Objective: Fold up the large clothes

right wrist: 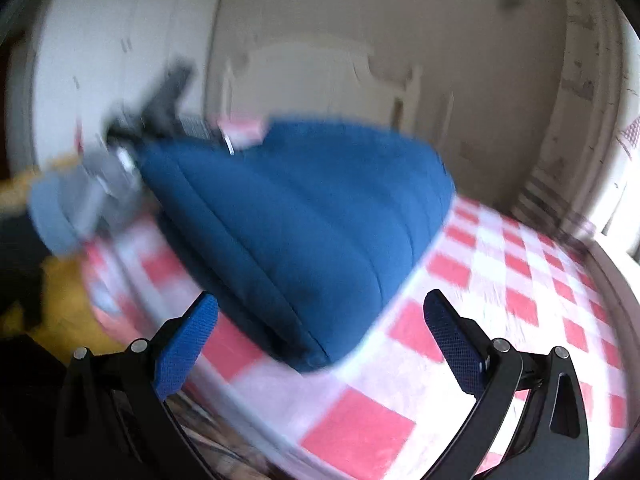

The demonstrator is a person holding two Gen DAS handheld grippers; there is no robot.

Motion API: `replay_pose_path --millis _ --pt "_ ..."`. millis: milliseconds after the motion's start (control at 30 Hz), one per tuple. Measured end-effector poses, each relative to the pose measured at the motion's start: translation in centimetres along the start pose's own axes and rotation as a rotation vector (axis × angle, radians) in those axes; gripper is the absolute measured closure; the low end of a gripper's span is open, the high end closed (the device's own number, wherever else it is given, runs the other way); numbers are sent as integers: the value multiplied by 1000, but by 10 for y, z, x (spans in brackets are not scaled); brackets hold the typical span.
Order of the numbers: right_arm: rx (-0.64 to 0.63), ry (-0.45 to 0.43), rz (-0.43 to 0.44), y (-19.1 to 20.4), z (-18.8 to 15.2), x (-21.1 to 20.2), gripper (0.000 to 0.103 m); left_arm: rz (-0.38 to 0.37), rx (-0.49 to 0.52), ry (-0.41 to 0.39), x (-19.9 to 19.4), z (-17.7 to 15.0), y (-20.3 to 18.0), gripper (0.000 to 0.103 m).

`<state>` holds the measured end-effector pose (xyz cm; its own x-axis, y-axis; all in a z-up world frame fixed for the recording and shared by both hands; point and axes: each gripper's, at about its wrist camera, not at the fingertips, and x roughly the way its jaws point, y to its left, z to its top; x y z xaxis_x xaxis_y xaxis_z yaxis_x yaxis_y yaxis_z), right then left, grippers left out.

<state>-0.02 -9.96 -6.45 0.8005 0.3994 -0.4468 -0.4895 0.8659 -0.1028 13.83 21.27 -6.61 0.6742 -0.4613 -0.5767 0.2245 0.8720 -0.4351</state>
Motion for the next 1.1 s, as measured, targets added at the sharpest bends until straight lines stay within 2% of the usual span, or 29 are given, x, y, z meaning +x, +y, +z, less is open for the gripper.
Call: replay_pose_path --millis 67,100,167,200,233,333,400,433,500,600,733,867,933,967,1000,1033,1100 --pt "-5 -21 -1 1 16 0 5 93 14 -35 -15 5 -2 36" --pt "-5 -28 -2 2 24 4 5 183 24 -70 -26 10 -5 33" --pt "16 -37 18 2 39 17 7 331 48 -157 -51 23 -17 17" --pt "27 -38 21 5 44 22 8 351 56 -189 -59 26 -21 8" --pt "42 -34 23 6 49 30 8 362 76 -251 -76 34 -31 3" --pt "40 20 51 23 56 64 8 349 161 -333 -103 52 -70 2" --pt "-38 96 60 48 47 88 6 325 232 -349 -104 63 -96 2" --pt "-113 117 20 63 39 96 4 310 271 -352 -103 67 -108 2" --pt "-216 128 -30 80 30 103 4 279 341 -335 -93 72 -135 2" --pt "-215 152 -25 77 29 108 4 264 413 -284 -64 80 -166 2" --pt "-234 147 -34 81 27 107 4 284 422 -203 -13 81 -177 2" --pt "-229 142 -26 82 25 106 4 386 316 -117 46 78 -139 2" --pt "-269 140 -25 87 22 107 4 473 270 -60 79 66 -112 2" --pt "-298 136 -36 91 21 106 4 478 245 -11 99 61 -95 2" --pt "-310 135 -40 93 19 106 4 436 198 2 105 60 -82 2" --pt "-305 135 -31 92 20 104 4 415 156 -5 100 59 -72 2" --pt "-268 112 23 84 23 94 7 439 104 -38 94 60 -62 2"
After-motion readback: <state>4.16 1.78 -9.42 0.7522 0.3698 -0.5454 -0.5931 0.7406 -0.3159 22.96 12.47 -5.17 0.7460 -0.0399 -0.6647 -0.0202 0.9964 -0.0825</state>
